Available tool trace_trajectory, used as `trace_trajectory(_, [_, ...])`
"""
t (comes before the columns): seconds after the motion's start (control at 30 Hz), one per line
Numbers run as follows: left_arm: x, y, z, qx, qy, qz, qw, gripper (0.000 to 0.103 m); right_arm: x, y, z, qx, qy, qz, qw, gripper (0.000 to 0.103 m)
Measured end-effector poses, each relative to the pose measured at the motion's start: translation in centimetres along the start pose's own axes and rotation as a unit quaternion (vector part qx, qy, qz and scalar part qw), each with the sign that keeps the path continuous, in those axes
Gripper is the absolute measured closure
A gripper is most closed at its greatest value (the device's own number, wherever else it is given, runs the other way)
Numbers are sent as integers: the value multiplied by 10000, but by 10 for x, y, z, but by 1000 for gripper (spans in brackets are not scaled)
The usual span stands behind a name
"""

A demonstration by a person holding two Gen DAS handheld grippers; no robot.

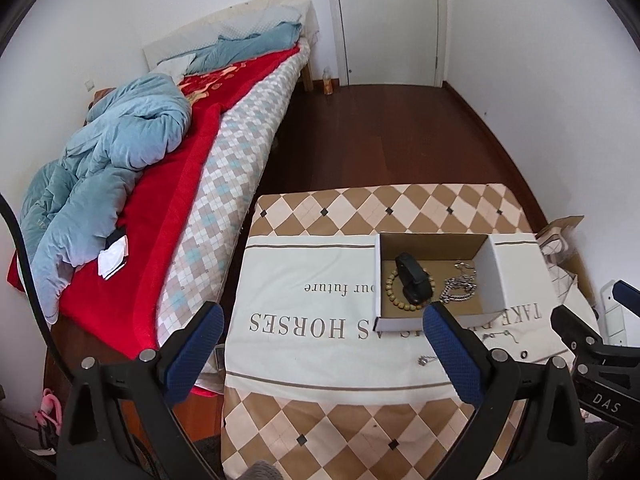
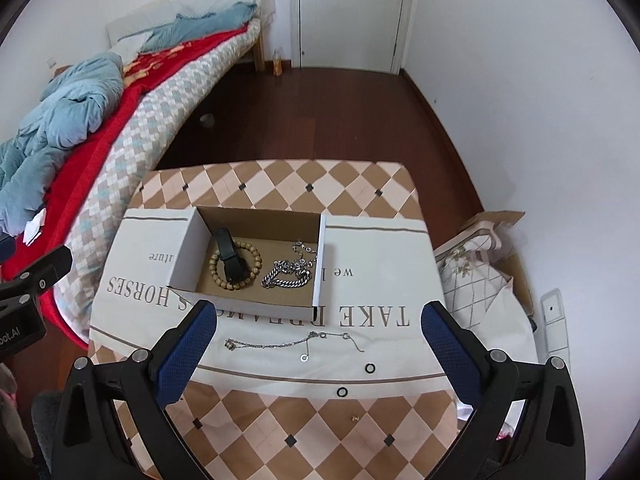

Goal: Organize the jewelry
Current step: 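Move the right gripper toward a small black ring on the cloth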

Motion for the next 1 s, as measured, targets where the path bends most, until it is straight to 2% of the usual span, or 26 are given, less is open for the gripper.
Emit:
trace_trajectory(0.23, [-15, 2, 25, 3, -111, 154, 9998, 1, -9, 1, 32, 192, -179, -98, 9996, 0])
trace_trajectory(0.4, [-26, 2, 25, 157, -115, 175, 9997, 1, -17, -17, 49, 630, -300, -431, 9966, 0])
trace_trajectory(0.57, [-48, -5, 0, 377, 32, 168, 9991, 1, -36, -68, 24, 328, -145, -750, 9965, 1])
trace_trajectory(0.6, [-52, -9, -9, 468, 115, 120, 9988, 1, -41, -79, 11, 250, -22, -796, 9965, 9])
trace_trajectory(0.63, [-56, -13, -17, 548, 211, 60, 9983, 1, -47, -88, 1, 194, 104, -836, 9963, 26])
trace_trajectory(0.67, [-60, -17, -27, 603, 292, -6, 9978, 1, -53, -97, -12, 165, 261, -875, 9957, 34])
trace_trajectory(0.7, [-65, -22, -35, 651, 342, -63, 9973, 1, -60, -105, -25, 171, 392, -907, 9950, 37])
trace_trajectory(0.8, [-80, -41, -66, 764, 623, -265, 9948, 1, -78, -125, -65, 114, 671, -988, 9928, 37])
trace_trajectory(0.9, [-91, -56, -87, 853, 818, -440, 9920, 1, -92, -138, -91, 159, 911, -1118, 9894, 48])
trace_trajectory(1.0, [-100, -70, -111, 807, 1019, -549, 9900, 1, -101, -138, -112, 244, 984, -1126, 9885, 48])
Point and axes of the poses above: each gripper's, at about its wrist camera, not at the fingertips, and z roughly against the way its jaws point, y to its left, x to its top, the point moved 7 cm from there along -z, roughly the way its jaws point, and after that the axes turned 15 degrees about -z, right-handed, at the moved point
